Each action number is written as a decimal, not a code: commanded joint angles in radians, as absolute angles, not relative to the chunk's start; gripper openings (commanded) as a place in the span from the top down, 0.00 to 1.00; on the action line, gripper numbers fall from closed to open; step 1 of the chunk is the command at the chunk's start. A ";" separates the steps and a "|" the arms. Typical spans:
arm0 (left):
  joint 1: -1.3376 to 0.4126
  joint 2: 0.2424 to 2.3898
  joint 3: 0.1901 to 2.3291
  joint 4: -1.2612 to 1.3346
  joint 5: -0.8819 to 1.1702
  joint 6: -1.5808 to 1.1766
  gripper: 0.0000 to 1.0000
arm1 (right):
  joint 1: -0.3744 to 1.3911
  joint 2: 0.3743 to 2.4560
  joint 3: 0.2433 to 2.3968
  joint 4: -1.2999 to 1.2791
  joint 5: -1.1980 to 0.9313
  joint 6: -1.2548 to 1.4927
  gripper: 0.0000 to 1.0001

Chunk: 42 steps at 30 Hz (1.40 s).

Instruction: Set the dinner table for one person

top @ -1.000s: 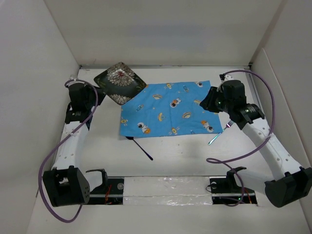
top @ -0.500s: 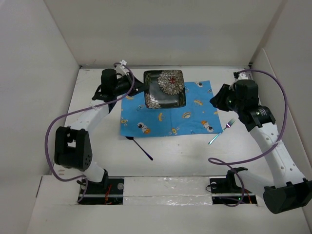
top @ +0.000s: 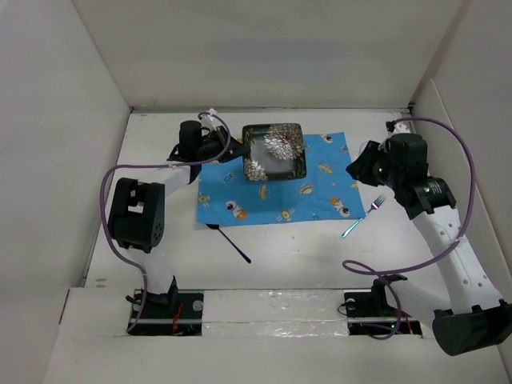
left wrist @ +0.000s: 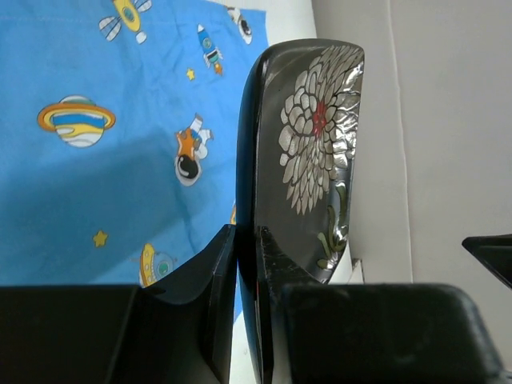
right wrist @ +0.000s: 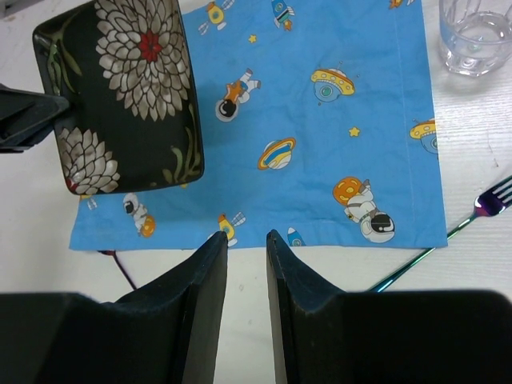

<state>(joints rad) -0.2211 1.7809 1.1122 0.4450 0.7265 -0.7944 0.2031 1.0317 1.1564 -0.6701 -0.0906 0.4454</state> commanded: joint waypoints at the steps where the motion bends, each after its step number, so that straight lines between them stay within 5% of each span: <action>1: -0.233 1.776 1.127 0.701 0.801 -0.884 1.00 | 0.196 1.011 1.155 -0.669 -0.107 0.451 0.68; 38: -0.233 2.016 1.137 0.621 0.808 -0.810 1.00 | 0.196 0.974 1.072 -0.673 -0.092 0.485 0.67; 42: -0.233 2.016 1.121 0.589 0.792 -0.789 0.91 | 0.196 0.969 1.066 -0.683 -0.054 0.488 0.66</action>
